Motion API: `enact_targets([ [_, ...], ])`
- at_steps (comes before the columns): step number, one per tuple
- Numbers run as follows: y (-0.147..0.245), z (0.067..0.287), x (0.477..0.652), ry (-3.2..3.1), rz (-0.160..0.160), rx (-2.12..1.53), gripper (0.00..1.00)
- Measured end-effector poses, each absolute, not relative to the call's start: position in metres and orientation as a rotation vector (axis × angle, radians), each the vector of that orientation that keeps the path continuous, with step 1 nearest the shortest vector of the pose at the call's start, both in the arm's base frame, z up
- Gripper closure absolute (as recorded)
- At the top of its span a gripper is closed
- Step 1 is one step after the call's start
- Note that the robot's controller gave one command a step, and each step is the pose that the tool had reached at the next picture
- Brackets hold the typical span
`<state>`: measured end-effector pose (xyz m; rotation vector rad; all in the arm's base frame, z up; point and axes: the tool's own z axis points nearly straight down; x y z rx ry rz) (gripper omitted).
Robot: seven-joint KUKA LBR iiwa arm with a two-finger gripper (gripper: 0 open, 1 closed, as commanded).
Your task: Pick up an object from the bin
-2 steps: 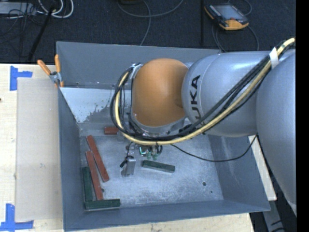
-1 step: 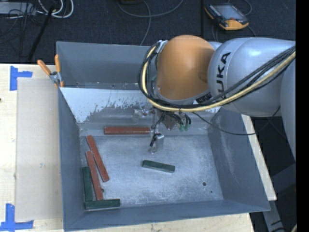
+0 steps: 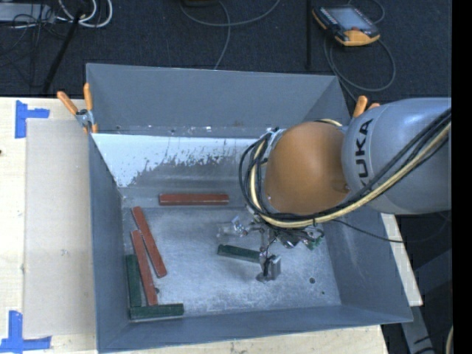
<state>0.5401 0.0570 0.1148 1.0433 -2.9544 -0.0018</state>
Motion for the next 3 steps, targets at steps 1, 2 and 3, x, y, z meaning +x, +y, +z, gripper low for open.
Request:
enact_targets([
  [1,0.086,0.068,0.577,-2.907,-0.003,1.19,0.0],
  [2,0.043,0.07,0.587,-2.886,0.002,1.244,0.0],
  [3,0.045,0.07,0.587,-2.888,-0.002,1.24,1.0],
])
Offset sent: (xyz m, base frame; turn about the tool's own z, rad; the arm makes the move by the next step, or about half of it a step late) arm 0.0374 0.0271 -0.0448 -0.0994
